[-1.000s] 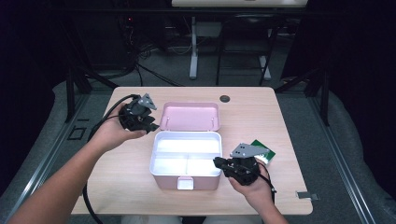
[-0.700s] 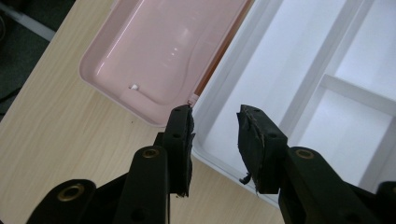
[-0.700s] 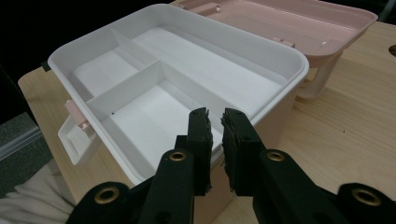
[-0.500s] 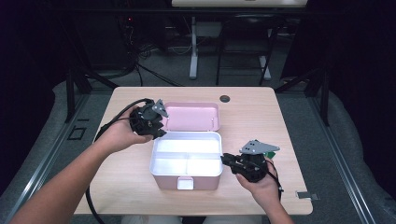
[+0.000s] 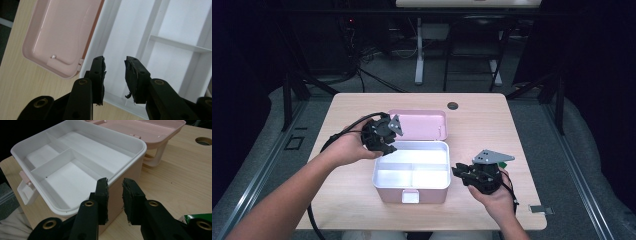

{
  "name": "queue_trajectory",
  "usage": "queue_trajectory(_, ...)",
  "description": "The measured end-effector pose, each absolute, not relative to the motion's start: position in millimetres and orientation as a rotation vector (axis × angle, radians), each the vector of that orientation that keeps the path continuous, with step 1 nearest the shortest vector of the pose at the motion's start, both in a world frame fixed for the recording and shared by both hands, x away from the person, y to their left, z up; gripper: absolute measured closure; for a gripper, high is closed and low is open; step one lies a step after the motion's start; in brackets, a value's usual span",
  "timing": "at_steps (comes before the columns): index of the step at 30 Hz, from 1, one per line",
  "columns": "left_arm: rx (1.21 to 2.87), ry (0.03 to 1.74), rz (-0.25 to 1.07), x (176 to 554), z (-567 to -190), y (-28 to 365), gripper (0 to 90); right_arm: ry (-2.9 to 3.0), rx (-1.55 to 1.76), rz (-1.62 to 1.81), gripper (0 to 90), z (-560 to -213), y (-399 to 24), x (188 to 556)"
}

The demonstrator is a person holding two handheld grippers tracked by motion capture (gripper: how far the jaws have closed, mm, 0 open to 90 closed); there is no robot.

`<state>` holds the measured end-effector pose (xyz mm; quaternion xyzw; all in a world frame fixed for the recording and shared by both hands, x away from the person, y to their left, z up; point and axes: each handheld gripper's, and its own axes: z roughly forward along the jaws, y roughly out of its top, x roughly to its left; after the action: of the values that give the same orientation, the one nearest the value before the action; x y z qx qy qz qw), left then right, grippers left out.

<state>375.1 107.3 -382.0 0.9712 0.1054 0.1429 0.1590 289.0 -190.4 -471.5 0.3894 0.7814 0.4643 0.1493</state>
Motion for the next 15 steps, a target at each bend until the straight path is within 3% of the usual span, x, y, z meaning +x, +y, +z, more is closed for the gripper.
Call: queue_trajectory(15,2.881,0.152,0.395,369,-395,82,71.4,2.224,1.145,1.337,72.1,-473,-198,291)
